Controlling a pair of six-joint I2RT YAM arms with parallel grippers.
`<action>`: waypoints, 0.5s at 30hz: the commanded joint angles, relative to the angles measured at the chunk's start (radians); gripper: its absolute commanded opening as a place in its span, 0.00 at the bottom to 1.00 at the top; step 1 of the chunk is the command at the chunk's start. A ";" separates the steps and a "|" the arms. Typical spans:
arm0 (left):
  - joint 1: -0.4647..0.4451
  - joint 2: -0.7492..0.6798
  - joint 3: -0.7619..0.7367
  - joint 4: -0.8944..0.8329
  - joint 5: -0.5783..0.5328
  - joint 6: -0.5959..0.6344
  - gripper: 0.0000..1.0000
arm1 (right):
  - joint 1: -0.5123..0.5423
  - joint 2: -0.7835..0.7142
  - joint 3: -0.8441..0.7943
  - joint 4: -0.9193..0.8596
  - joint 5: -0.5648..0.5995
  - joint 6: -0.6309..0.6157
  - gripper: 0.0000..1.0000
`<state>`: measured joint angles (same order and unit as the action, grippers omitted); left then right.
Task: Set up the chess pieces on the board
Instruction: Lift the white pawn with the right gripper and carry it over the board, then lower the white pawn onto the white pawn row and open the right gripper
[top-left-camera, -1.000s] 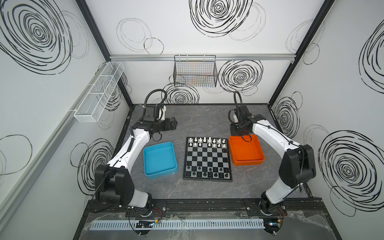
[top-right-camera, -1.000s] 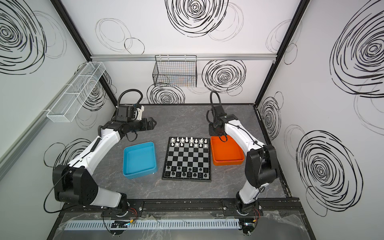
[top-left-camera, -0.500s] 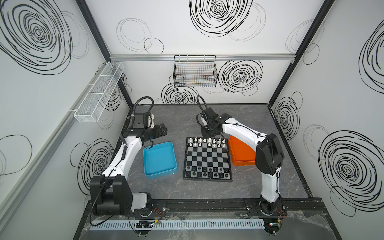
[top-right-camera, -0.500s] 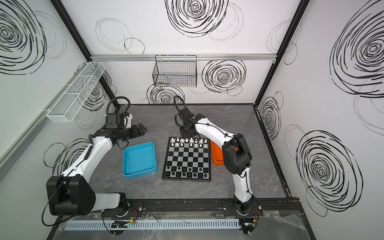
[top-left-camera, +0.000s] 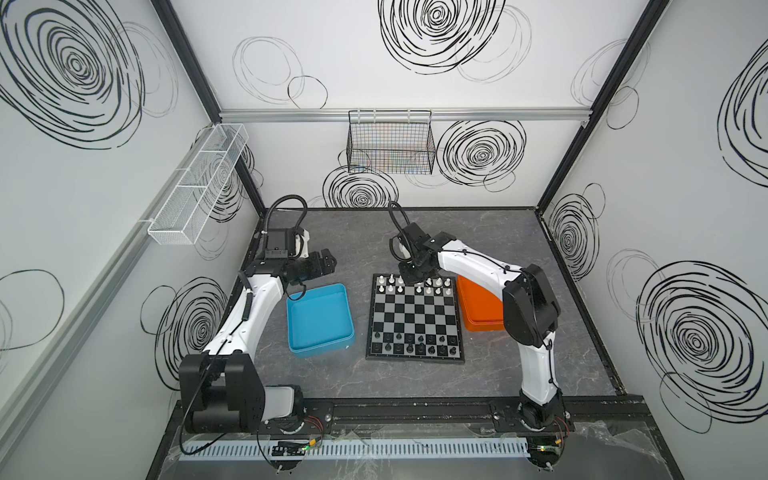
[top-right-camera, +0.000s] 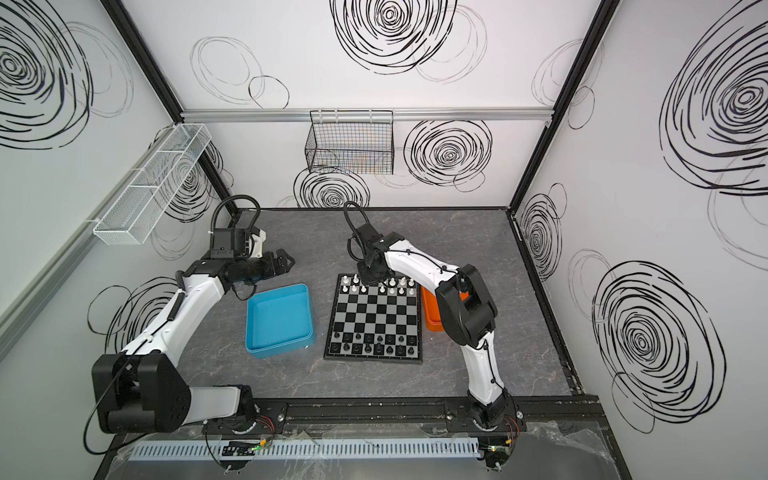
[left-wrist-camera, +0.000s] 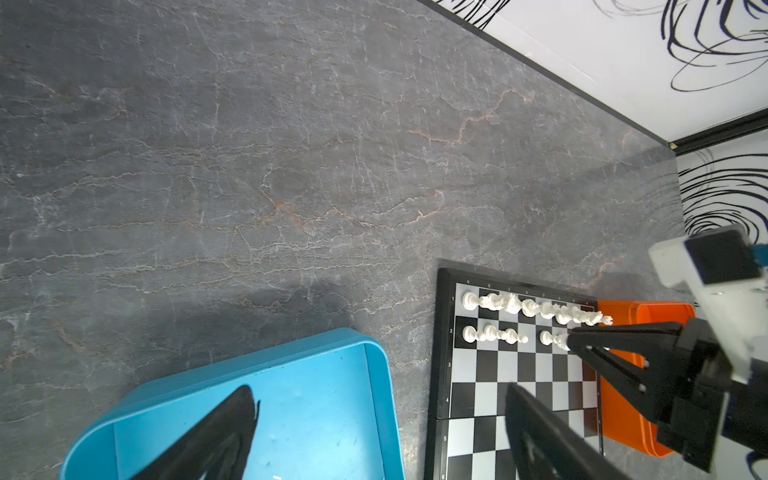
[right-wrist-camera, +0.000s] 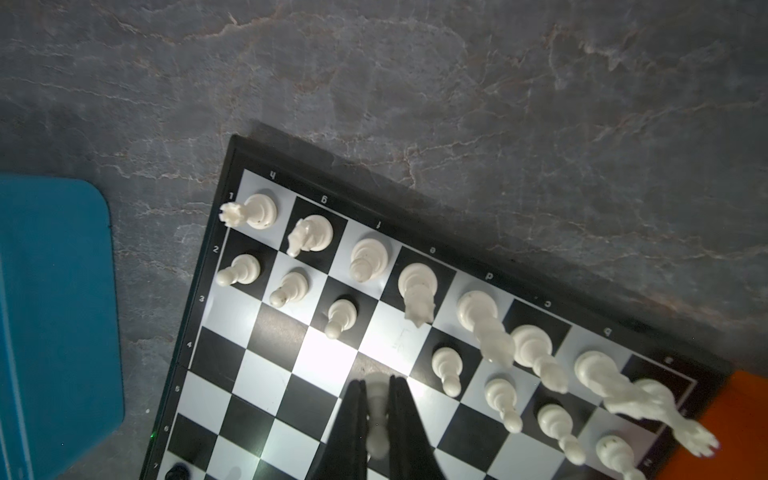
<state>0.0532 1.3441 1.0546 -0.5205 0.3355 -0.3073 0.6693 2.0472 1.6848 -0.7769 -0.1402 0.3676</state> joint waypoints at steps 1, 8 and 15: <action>0.009 -0.003 -0.010 0.031 0.019 -0.008 0.96 | 0.007 0.017 -0.011 0.012 0.000 0.013 0.11; 0.009 0.007 -0.013 0.034 0.034 -0.006 0.96 | 0.007 0.043 -0.013 0.015 -0.001 0.010 0.11; 0.011 0.013 -0.015 0.036 0.037 -0.003 0.96 | 0.007 0.066 -0.016 0.013 0.001 0.003 0.11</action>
<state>0.0536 1.3483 1.0523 -0.5163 0.3580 -0.3073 0.6693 2.0914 1.6810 -0.7582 -0.1501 0.3672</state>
